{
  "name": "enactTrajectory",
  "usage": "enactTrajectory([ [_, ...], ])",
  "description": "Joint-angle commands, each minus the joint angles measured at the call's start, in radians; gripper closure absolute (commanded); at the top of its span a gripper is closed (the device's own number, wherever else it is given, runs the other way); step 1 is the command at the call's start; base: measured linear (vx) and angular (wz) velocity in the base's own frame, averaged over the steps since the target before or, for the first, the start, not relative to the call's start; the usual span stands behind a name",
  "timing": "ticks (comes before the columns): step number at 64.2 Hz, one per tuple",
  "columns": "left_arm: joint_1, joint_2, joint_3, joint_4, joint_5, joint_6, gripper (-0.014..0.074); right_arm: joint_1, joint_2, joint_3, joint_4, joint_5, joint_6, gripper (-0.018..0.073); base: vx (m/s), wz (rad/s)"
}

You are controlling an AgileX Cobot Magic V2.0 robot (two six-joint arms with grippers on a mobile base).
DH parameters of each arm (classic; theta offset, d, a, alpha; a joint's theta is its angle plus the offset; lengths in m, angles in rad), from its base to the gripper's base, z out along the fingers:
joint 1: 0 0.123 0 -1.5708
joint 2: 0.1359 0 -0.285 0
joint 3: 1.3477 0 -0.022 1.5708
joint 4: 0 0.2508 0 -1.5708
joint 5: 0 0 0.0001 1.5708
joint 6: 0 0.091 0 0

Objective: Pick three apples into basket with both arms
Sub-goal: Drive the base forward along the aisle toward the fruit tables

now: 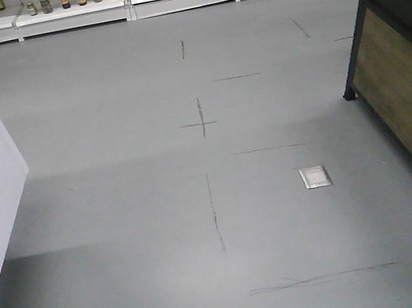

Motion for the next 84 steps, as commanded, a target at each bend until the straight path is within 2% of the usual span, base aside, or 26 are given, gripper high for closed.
enactTrajectory([
  [1,0.003,-0.013,-0.025,0.0,-0.077,0.0,0.0602,-0.005,-0.011,0.013,-0.007,-0.072,-0.007,0.0564,0.0,0.0],
  [84,0.003,-0.013,-0.025,0.0,-0.077,0.0,0.0602,-0.005,-0.011,0.013,-0.007,-0.072,-0.007,0.0564,0.0,0.0],
])
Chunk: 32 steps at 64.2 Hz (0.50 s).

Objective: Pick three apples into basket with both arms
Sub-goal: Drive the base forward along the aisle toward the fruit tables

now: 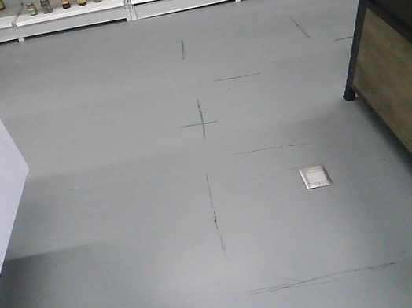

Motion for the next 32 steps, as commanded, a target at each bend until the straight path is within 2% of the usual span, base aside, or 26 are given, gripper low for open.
enactTrajectory([
  [1,0.003,-0.013,-0.025,0.0,-0.077,0.0,0.0602,-0.005,-0.011,0.013,-0.007,-0.072,-0.007,0.0564,0.0,0.0],
  [32,0.003,-0.013,-0.025,0.0,-0.077,0.0,0.0602,-0.005,-0.011,0.013,-0.007,-0.072,-0.007,0.0564,0.0,0.0],
])
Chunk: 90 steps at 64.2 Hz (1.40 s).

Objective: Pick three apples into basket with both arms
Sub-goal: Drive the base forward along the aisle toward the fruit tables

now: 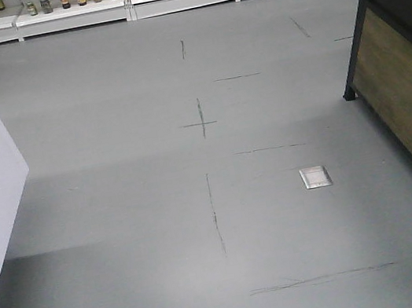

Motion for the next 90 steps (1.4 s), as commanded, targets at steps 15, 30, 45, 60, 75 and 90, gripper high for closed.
enactTrajectory([
  [15,0.003,-0.013,-0.025,0.0,-0.077,-0.001,0.0602,-0.005,-0.011,0.013,-0.007,-0.072,-0.007,0.0564,0.0,0.0],
  [30,0.003,-0.013,-0.025,0.0,-0.077,-0.001,0.0602,-0.005,-0.011,0.013,-0.007,-0.072,-0.007,0.0564,0.0,0.0],
  [45,0.003,-0.013,-0.025,0.0,-0.077,-0.001,0.0602,-0.005,-0.011,0.013,-0.007,-0.072,-0.007,0.0564,0.0,0.0],
  [60,0.003,-0.013,-0.025,0.0,-0.077,-0.001,0.0602,-0.005,-0.011,0.013,-0.007,-0.072,-0.007,0.0564,0.0,0.0],
  [75,0.003,-0.013,-0.025,0.0,-0.077,-0.001,0.0602,-0.005,-0.011,0.013,-0.007,-0.072,-0.007,0.0564,0.01,0.01],
  [90,0.003,-0.013,-0.025,0.0,-0.077,-0.001,0.0602,-0.005,-0.011,0.013,-0.007,-0.072,-0.007,0.0564,0.03,0.03],
])
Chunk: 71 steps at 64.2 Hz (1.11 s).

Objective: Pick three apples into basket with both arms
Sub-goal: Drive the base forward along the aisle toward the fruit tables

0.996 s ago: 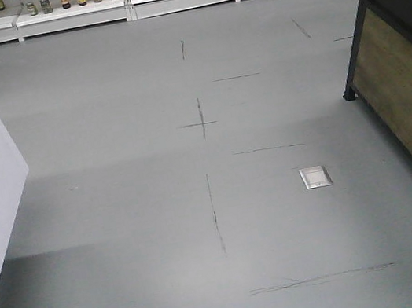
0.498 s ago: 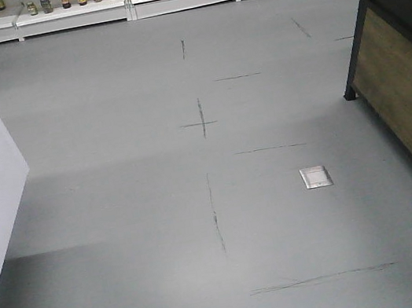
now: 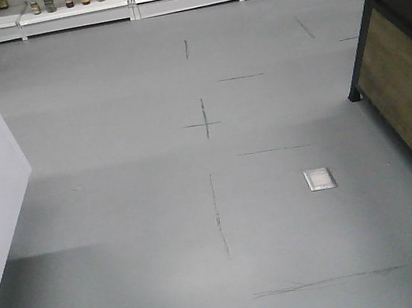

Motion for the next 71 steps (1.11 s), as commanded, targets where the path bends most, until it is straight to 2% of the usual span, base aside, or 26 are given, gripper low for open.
enactTrajectory([
  [1,0.003,-0.013,-0.025,0.0,-0.077,-0.002,0.0602,-0.005,-0.011,0.013,-0.007,-0.072,-0.007,0.0564,0.05,0.02],
  [71,0.003,-0.013,-0.025,0.0,-0.077,-0.002,0.0602,-0.005,-0.011,0.013,-0.007,-0.072,-0.007,0.0564,0.09,0.06],
])
